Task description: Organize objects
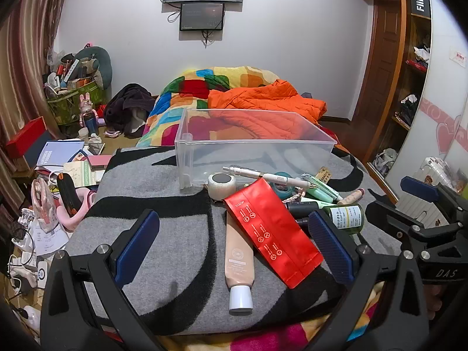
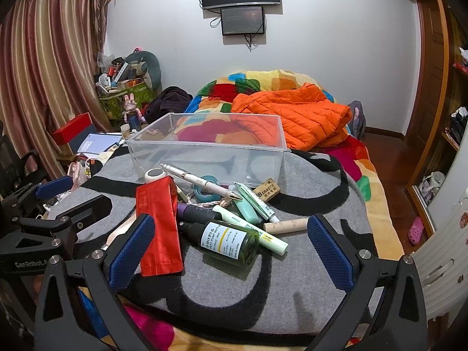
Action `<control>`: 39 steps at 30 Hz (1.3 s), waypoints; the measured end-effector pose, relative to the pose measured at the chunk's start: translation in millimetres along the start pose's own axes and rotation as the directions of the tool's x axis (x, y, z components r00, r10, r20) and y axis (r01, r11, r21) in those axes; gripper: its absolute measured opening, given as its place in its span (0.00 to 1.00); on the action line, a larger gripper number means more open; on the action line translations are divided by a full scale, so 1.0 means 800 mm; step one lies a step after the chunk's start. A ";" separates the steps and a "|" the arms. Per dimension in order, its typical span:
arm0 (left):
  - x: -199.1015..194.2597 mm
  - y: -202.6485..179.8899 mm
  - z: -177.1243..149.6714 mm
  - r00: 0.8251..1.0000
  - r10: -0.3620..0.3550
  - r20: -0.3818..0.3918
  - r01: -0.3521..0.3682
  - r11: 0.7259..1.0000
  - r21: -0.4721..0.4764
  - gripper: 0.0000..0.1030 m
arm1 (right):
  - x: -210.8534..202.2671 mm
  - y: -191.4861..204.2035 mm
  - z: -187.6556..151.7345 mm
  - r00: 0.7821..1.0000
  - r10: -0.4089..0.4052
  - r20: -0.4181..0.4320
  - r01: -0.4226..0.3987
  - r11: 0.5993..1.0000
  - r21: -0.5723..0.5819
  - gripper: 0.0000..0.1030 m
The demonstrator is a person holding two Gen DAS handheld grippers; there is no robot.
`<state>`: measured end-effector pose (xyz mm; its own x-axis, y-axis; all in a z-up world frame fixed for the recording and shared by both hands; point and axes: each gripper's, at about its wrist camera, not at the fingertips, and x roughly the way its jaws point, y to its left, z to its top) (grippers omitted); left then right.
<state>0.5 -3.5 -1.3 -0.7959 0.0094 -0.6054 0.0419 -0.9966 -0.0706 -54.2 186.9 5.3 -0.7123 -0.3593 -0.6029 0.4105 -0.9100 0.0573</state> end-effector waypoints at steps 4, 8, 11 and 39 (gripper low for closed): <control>0.002 -0.002 0.000 1.000 -0.001 -0.004 0.001 1.000 -0.003 1.00 | -0.001 0.000 -0.001 1.000 0.001 -0.001 -0.001 1.000 0.001 1.00; 0.002 -0.002 0.000 1.000 0.001 -0.003 -0.001 1.000 -0.003 1.00 | -0.001 0.000 -0.001 1.000 0.001 -0.002 -0.001 1.000 0.001 1.00; 0.001 -0.002 0.000 1.000 0.000 -0.003 0.000 1.000 -0.003 1.00 | -0.001 0.000 -0.001 1.000 0.003 -0.003 -0.003 1.000 0.001 1.00; 0.001 0.002 -0.013 1.000 -0.013 -0.029 0.012 1.000 -0.015 1.00 | -0.001 0.001 -0.005 1.000 0.002 -0.010 -0.002 1.000 0.001 1.00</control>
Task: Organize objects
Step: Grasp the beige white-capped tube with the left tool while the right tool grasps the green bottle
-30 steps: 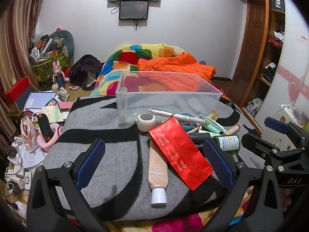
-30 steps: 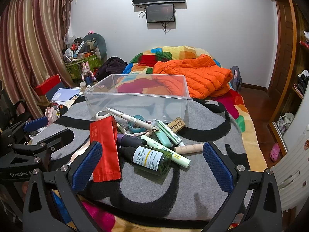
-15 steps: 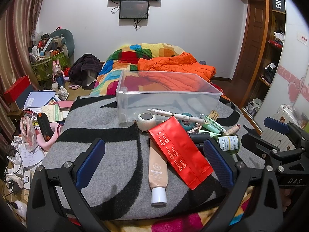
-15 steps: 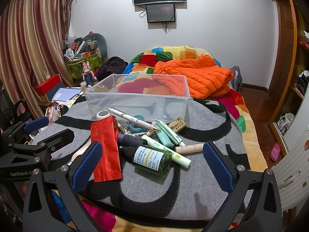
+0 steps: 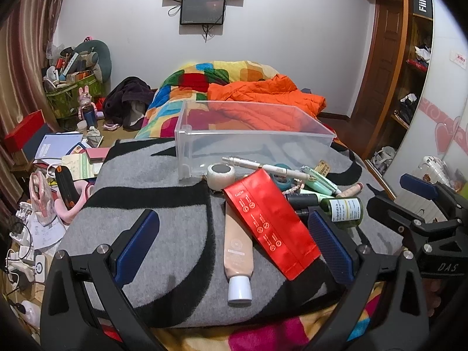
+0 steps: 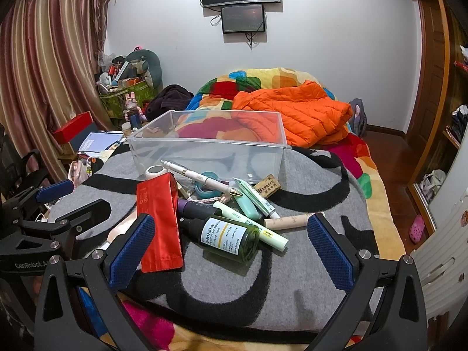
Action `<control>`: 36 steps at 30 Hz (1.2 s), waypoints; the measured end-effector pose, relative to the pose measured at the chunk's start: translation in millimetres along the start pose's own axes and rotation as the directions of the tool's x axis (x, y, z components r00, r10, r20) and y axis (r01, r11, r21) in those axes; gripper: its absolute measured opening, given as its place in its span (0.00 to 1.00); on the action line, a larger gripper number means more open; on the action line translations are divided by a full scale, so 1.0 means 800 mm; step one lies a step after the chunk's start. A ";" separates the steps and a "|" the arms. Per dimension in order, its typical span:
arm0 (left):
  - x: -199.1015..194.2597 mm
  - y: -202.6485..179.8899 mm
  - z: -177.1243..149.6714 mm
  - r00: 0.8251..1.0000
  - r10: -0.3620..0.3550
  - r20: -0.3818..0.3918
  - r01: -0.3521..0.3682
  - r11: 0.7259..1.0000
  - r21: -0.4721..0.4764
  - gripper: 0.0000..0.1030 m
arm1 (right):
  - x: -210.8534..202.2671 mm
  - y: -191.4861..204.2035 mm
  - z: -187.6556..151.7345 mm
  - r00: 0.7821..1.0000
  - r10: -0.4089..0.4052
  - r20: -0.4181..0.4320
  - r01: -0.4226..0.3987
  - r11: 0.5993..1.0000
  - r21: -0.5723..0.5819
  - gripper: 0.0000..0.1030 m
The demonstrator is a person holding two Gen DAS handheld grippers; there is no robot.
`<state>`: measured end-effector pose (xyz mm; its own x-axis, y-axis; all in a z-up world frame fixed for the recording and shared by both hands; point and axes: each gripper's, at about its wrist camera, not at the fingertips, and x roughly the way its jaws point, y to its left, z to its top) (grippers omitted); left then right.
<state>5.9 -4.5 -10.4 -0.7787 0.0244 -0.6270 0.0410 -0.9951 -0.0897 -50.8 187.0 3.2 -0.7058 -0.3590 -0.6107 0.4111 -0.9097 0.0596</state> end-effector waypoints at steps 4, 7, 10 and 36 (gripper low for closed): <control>0.005 0.002 -0.013 0.999 -0.002 -0.033 0.002 1.000 0.005 1.00 | 0.000 -0.002 -0.008 1.000 -0.006 -0.014 0.006 1.000 0.000 1.00; 0.013 0.003 -0.030 0.997 -0.003 -0.077 0.004 1.000 0.015 1.00 | 0.004 -0.007 -0.017 0.999 -0.014 -0.036 0.014 1.000 0.000 1.00; 0.023 0.000 -0.045 0.993 -0.008 -0.116 0.011 1.000 0.020 1.00 | 0.012 -0.013 -0.026 0.998 -0.021 -0.063 0.022 1.000 0.005 1.00; 0.054 0.002 -0.064 0.997 -0.008 -0.072 0.012 0.998 0.062 0.29 | 0.078 0.005 -0.025 0.992 -0.004 -0.126 0.004 1.000 0.002 0.52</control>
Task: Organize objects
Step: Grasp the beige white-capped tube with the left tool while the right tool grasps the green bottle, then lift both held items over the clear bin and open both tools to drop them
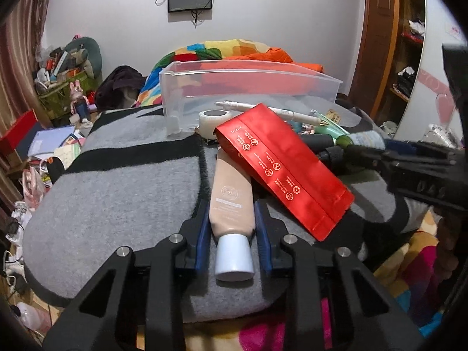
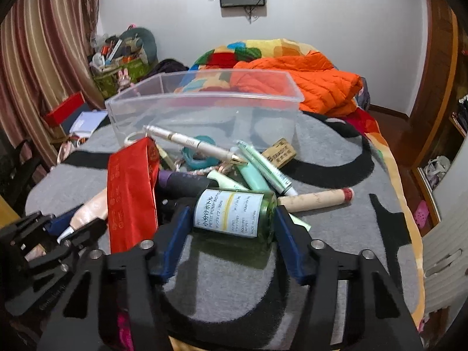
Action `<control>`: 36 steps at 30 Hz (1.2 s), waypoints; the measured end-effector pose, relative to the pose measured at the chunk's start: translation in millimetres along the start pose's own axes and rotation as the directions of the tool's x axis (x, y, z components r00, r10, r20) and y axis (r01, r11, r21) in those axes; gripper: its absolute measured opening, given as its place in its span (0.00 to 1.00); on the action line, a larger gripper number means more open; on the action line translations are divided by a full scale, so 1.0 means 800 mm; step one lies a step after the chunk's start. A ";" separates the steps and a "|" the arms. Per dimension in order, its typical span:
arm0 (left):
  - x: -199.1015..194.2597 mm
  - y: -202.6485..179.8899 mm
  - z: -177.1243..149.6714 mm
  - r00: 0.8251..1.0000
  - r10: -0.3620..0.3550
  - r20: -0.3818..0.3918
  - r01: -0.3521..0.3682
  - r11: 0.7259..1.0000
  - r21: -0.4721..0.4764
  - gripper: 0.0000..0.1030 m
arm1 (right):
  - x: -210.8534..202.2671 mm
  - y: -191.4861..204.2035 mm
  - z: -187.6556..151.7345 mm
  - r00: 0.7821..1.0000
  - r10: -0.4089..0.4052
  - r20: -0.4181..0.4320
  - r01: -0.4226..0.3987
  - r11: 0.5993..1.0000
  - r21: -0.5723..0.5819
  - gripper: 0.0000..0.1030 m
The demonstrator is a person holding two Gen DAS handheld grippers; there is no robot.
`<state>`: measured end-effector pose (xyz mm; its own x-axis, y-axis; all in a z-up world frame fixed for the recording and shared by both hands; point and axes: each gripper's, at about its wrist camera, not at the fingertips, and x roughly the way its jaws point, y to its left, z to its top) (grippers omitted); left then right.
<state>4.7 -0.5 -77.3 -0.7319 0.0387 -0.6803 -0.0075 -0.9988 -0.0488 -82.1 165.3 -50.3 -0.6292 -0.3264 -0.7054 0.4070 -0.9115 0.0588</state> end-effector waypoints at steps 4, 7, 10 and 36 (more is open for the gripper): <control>-0.007 0.016 0.001 1.000 -0.015 -0.009 0.014 0.999 -0.048 0.28 | 0.000 0.002 -0.001 1.000 -0.009 0.006 0.009 1.000 -0.008 0.52; -0.016 0.031 0.001 1.000 0.003 -0.007 -0.004 0.997 -0.071 0.19 | -0.001 0.001 0.000 1.000 -0.006 0.008 0.006 1.000 -0.001 0.52; -0.024 0.045 0.002 1.000 0.023 -0.005 -0.023 0.995 -0.094 0.17 | -0.004 -0.001 -0.001 1.000 -0.015 0.013 0.015 1.000 0.004 0.52; 0.024 0.055 0.033 0.994 -0.010 -0.111 0.007 0.999 -0.033 0.14 | -0.052 -0.021 0.029 0.993 -0.027 0.118 0.025 1.000 0.016 0.52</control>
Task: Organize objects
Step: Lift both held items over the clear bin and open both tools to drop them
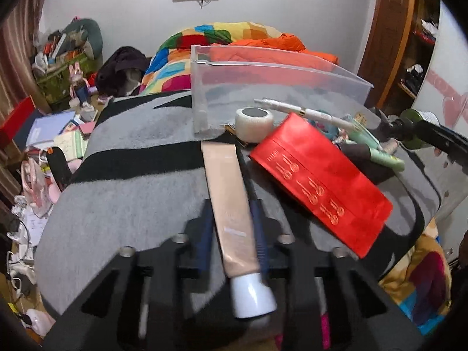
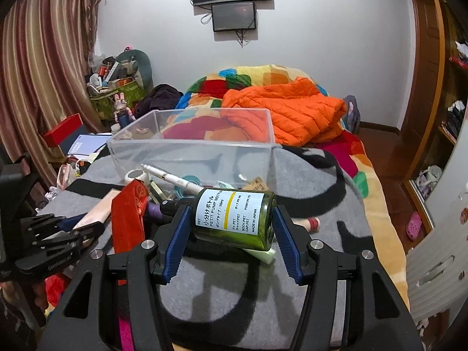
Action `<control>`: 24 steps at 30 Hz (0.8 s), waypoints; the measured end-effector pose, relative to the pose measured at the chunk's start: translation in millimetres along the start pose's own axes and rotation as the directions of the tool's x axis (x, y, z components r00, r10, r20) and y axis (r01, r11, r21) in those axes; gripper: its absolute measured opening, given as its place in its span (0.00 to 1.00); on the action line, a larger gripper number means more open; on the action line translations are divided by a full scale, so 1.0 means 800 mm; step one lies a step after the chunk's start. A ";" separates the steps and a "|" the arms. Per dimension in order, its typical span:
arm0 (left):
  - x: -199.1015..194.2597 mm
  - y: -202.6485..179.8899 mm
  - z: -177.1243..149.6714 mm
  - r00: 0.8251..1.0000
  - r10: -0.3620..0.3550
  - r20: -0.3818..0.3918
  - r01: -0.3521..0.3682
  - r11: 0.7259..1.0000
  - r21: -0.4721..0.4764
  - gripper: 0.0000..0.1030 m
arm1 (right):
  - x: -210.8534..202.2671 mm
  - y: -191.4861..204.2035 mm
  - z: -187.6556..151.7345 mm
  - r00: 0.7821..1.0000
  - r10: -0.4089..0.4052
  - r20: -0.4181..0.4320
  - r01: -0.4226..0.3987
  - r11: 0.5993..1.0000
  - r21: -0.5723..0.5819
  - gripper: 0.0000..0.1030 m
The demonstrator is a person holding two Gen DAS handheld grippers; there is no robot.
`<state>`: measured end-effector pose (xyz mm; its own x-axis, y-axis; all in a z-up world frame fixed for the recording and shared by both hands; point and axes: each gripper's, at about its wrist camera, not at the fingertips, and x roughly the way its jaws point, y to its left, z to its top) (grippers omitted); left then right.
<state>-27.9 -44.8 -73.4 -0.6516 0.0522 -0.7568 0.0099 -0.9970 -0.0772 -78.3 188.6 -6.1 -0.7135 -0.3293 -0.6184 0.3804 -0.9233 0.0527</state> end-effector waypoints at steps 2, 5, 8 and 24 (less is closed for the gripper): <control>0.001 0.009 0.007 0.999 -0.029 -0.015 0.028 0.999 -0.026 0.11 | 0.002 0.002 0.008 1.000 0.005 0.010 -0.005 1.000 -0.009 0.52; -0.004 0.017 0.015 1.000 -0.008 -0.007 0.007 1.000 -0.027 0.05 | 0.007 0.004 0.021 1.000 0.015 0.019 -0.015 1.000 -0.012 0.52; -0.020 0.021 0.020 0.999 0.003 0.033 -0.002 1.000 -0.029 0.05 | 0.014 0.003 0.035 0.999 0.025 0.028 -0.025 1.000 -0.009 0.52; -0.084 0.021 0.116 0.970 -0.028 0.242 0.035 0.999 -0.024 0.05 | 0.055 -0.005 0.114 0.997 0.047 0.068 -0.048 0.999 0.014 0.52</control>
<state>-54.7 -70.6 36.5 -0.8159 0.0646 -0.5745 0.0051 -0.9929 -0.1189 -164.8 159.5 38.0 -0.7333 -0.3854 -0.5602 0.4061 -0.9090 0.0938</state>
